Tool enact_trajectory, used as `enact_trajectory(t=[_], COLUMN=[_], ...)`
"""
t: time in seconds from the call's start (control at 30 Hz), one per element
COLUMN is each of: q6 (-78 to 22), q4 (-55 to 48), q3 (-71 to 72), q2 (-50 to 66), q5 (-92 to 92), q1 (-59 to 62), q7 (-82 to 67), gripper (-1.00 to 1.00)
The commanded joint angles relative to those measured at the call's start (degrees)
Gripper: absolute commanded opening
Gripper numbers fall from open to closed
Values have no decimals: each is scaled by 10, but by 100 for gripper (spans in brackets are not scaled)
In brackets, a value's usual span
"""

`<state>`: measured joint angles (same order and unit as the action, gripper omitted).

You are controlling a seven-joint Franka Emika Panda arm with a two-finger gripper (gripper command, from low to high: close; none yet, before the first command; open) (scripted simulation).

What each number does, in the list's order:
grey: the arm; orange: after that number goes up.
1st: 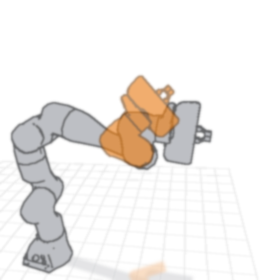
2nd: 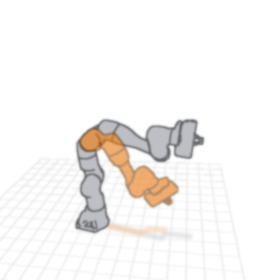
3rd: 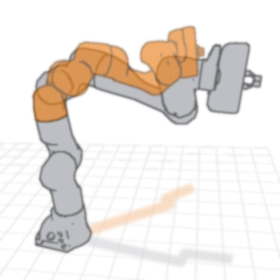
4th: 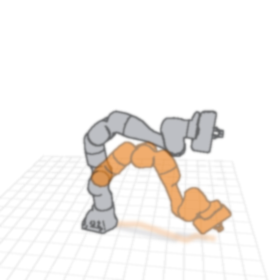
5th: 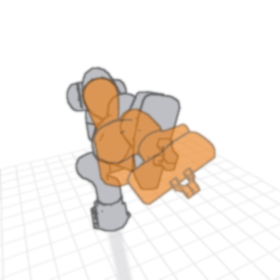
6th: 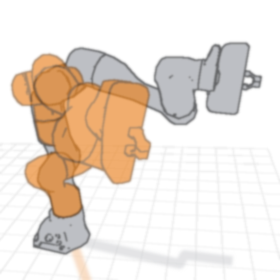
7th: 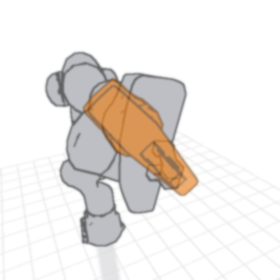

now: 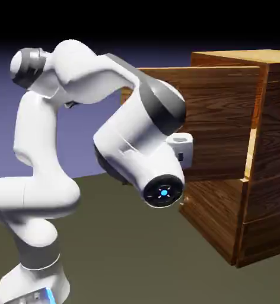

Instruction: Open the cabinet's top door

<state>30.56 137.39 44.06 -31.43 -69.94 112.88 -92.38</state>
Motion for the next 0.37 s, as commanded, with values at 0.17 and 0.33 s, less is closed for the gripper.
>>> enact_trajectory(t=[0.17,0.33], q6=[28,48], q4=[-93,-149], q3=[49,78], q2=[125,207], q5=[83,129], q1=[20,23], q7=[-18,-7], gripper=[-100,100])
